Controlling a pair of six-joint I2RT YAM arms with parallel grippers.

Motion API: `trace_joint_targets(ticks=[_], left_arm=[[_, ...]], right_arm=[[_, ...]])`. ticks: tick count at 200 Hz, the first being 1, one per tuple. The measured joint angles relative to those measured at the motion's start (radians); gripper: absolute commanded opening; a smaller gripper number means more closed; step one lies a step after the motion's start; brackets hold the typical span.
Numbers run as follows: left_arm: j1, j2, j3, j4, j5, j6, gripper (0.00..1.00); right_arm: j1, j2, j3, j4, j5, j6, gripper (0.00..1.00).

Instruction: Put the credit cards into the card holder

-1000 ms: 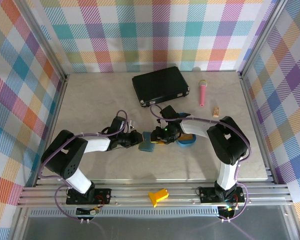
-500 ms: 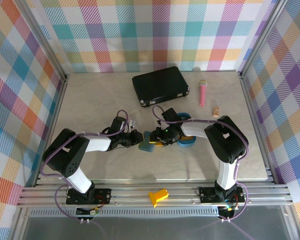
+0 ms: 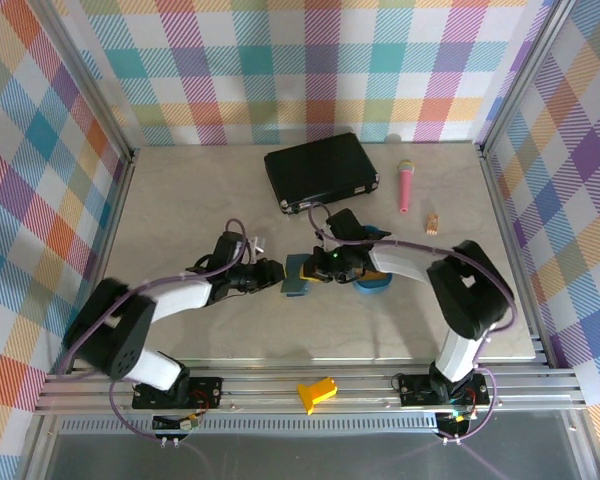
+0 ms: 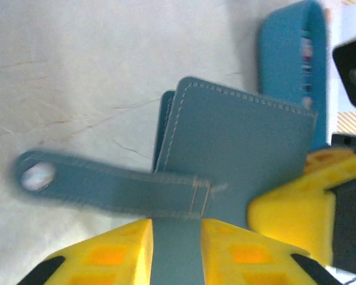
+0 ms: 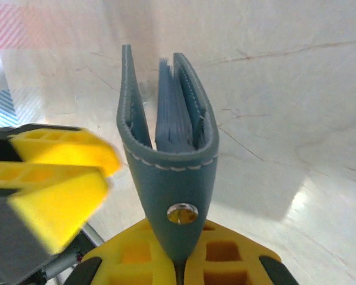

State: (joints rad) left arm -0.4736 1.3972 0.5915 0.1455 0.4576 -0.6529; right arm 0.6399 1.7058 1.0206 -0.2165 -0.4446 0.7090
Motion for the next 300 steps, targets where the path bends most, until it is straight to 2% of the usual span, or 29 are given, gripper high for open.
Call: trace_joint_targets(ticks=[41,69,89,119,160,210,287,300], left_arm=[[0.013,-0.359,0.155,-0.306,-0.082,0.058,0.44],[0.017,-0.483,0.211,-0.432,-0.084,0.085,0.49],[0.024,-0.543,0.210,-0.508,-0.077,0.103,0.52],[0.072,-0.586,0.209,-0.565,-0.038,0.123,0.53],[0.124,-0.497,0.212,-0.628,0.037,0.142,0.54],[0.139,-0.481,0.212,-0.689,0.048,0.156,0.55],[0.175,-0.486,0.212,-0.784,0.013,0.164,0.55],[0.176,-0.492,0.213,-0.799,0.012,0.168,0.55]], right_arm=[[-0.032,-0.224,0.166,-0.277,0.187,-0.166,0.00],[-0.026,-0.322,0.286,-0.464,0.333,-0.221,0.00],[0.022,-0.338,0.377,-0.626,0.482,-0.223,0.00],[0.164,-0.250,0.557,-0.893,0.706,-0.169,0.00],[0.290,0.055,0.760,-1.186,0.910,-0.054,0.00],[0.344,0.321,0.877,-1.347,0.960,0.048,0.00],[0.359,0.543,0.995,-1.375,0.917,0.092,0.00],[0.359,0.565,0.996,-1.374,0.903,0.092,0.04]])
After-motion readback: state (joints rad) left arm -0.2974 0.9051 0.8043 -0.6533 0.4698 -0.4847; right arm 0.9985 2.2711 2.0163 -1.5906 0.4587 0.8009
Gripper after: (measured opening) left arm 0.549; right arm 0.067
